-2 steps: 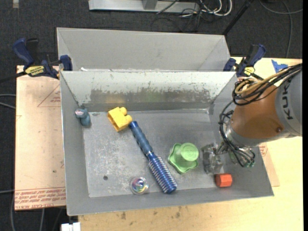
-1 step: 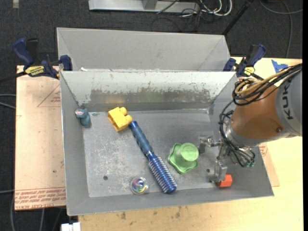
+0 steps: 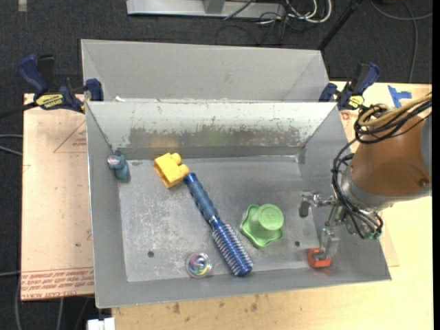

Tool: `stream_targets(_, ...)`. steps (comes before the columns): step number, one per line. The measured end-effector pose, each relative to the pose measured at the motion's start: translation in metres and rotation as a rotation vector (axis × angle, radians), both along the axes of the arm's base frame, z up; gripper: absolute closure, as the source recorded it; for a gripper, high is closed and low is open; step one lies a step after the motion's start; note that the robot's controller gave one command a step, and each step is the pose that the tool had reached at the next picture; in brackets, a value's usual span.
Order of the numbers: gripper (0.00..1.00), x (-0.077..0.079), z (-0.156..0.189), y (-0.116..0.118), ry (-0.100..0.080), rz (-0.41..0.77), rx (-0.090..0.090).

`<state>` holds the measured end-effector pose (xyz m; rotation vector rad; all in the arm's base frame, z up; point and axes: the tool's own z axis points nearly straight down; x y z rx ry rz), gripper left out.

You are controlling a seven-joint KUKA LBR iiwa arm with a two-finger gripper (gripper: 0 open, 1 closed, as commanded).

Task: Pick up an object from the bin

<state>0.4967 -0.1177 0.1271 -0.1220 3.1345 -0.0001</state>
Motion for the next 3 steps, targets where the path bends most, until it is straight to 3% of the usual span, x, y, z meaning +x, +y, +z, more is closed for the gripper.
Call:
stream_targets(1, 0.00, -0.017, -0.016, -0.030, 0.005, 0.079, 0.000)
stream_targets(2, 0.00, -0.010, -0.057, -0.028, -0.006, 0.004, 0.000)
stream_targets(3, 0.00, 0.026, -0.050, -0.031, -0.001, 0.260, -0.001)
